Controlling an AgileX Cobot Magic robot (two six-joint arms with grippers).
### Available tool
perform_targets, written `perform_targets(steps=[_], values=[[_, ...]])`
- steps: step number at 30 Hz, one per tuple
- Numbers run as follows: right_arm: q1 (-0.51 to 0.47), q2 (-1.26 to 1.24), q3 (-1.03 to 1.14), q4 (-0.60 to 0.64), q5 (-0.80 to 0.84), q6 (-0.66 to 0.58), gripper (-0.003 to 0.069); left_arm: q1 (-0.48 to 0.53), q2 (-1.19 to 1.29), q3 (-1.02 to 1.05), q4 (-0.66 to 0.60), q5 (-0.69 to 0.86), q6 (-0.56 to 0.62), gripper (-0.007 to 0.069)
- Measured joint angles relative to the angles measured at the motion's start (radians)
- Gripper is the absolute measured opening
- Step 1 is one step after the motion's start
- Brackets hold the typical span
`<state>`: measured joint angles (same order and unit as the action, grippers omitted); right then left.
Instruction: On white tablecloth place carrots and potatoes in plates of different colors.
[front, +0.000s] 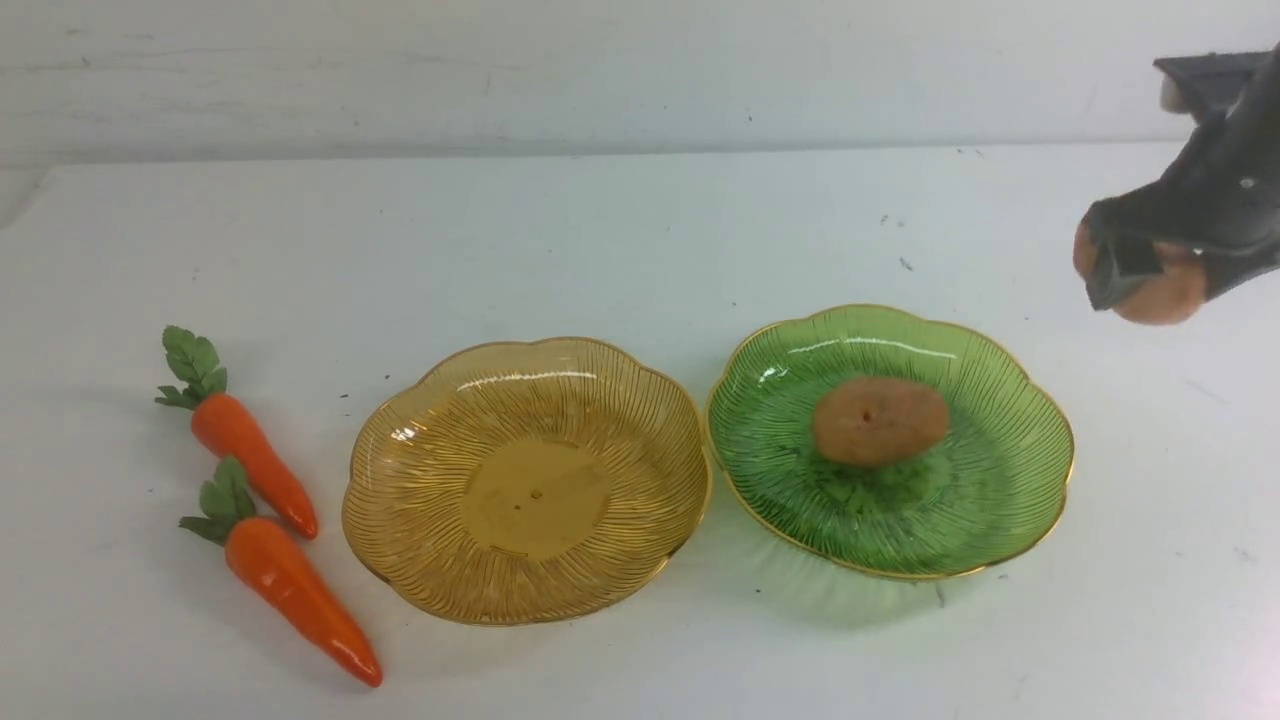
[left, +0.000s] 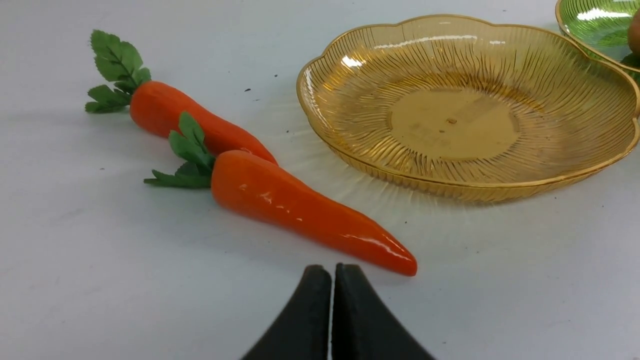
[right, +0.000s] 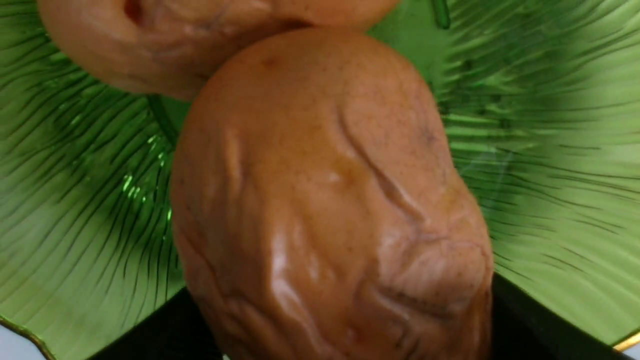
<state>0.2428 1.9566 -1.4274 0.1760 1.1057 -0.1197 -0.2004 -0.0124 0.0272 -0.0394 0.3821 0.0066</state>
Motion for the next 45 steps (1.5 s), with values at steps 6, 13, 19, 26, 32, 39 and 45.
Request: perform_targets(steps=[6, 13, 19, 26, 32, 39, 45], values=[[0.002, 0.000, -0.003, -0.005, 0.024, 0.030, 0.0656, 0.000, 0.000, 0.000, -0.001, 0.000, 0.000, -0.0003], [0.002, 0.001, -0.079, -0.055, 0.108, 0.062, 0.0636, 0.000, 0.000, 0.000, -0.001, 0.000, -0.007, -0.0003], [0.002, -0.015, -0.153, -0.079, 0.113, 0.071, 0.0517, 0.000, 0.000, 0.000, -0.032, 0.000, -0.020, -0.0003], [0.002, -0.270, -0.084, -0.082, 0.122, 0.078, 0.0036, 0.000, 0.000, 0.000, -0.185, 0.000, -0.026, -0.0003], [0.002, -0.618, 0.147, -0.115, 0.136, 0.078, -0.0014, 0.000, 0.000, 0.000, -0.410, -0.003, -0.031, -0.0003], [0.002, -1.054, 0.553, -0.121, -0.051, 0.079, -0.0015, 0.000, 0.000, 0.000, -0.631, -0.007, -0.031, -0.0003], [0.002, -1.306, 0.888, -0.124, -0.387, 0.080, -0.0015, 0.000, 0.000, 0.000, -0.696, -0.130, 0.008, -0.0003]])
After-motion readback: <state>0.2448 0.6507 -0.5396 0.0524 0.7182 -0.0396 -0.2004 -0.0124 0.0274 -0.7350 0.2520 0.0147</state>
